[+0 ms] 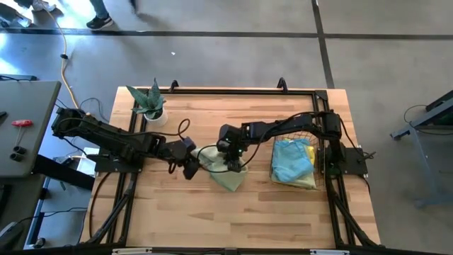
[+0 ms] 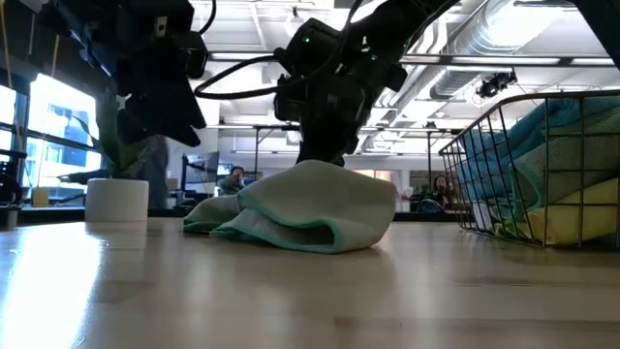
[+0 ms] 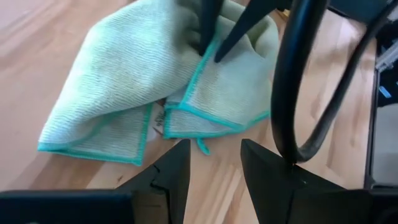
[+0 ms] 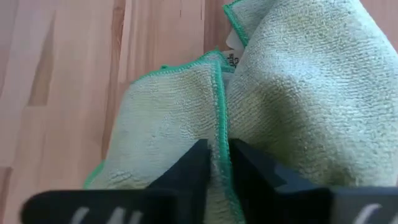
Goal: Fold microfiber towels
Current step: Fold the green microfiber cloth
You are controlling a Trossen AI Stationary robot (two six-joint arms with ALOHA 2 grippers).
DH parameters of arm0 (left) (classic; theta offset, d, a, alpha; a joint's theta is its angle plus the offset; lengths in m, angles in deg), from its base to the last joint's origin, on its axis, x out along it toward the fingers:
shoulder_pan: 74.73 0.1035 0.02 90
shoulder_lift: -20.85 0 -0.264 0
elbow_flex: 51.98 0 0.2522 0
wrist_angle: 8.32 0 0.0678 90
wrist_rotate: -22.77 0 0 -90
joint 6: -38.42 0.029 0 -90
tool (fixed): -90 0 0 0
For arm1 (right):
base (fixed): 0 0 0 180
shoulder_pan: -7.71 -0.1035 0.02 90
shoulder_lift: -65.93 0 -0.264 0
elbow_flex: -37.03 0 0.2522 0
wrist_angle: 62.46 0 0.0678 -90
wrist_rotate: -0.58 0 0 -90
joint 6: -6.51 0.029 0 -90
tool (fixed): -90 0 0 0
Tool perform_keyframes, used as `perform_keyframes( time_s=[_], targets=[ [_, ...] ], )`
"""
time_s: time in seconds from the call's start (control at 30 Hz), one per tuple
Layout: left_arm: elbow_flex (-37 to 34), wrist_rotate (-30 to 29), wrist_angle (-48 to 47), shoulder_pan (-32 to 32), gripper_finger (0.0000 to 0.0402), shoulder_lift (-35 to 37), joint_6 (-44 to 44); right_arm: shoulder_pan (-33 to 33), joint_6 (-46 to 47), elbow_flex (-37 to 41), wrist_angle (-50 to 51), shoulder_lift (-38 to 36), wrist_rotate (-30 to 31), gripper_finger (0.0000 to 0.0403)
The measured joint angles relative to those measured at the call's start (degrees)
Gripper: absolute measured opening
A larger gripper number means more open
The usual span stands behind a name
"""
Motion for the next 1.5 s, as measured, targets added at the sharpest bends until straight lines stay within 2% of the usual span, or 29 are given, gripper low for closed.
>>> perform_keyframes(
  time_s=[0.17, 0.37, 0.53, 0.7, 0.8, 0.9, 1.0, 1.13, 1.5],
  targets=[
    [0.0, -1.1, 0.0, 0.0, 0.0133, 0.0, -1.8, 0.0, 0.0, 0.0, 1.3, 0.0, -1.3, 0.0007],
    [0.0, -1.3, 1.1, 0.0, 0.0133, 0.0, -2.2, 0.4, 1.6, -0.4, 3.1, -1.0, -2.7, 0.0003],
    [0.0, -2.0, 4.7, 0.0, 0.0133, 0.0, -1.3, 1.0, -2.3, -2.9, 4.3, -4.8, -2.3, 0.0002],
    [0.0, -2.5, 13.3, 0.0, 0.0133, 0.0, 2.6, 1.8, -7.1, -5.5, 7.1, -8.6, -2.0, 0.0001],
    [0.0, -5.9, 18.4, 0.0, 0.0133, 0.0, 5.1, 2.1, -9.4, -6.8, 9.2, -9.8, -2.0, 0.0001],
    [0.0, -10.1, 24.0, 0.0, 0.0133, 0.0, 11.3, 2.1, -11.8, -7.8, 12.6, -9.9, -2.0, 0.0001],
    [0.0, -11.1, 28.9, 0.1, 0.0133, 0.0, 18.8, 2.0, -14.1, -8.8, 14.9, -9.9, -1.7, 0.0000],
    [0.0, -10.8, 28.2, 0.6, 0.0133, 0.0, 24.9, 2.0, -16.6, -10.6, 15.2, -9.8, 0.5, 0.0000],
    [0.0, -10.4, 24.6, 3.1, 0.0133, 0.0, 25.5, 2.0, -23.2, -16.4, 15.5, -9.8, 0.4, 0.0000]
  ],
)
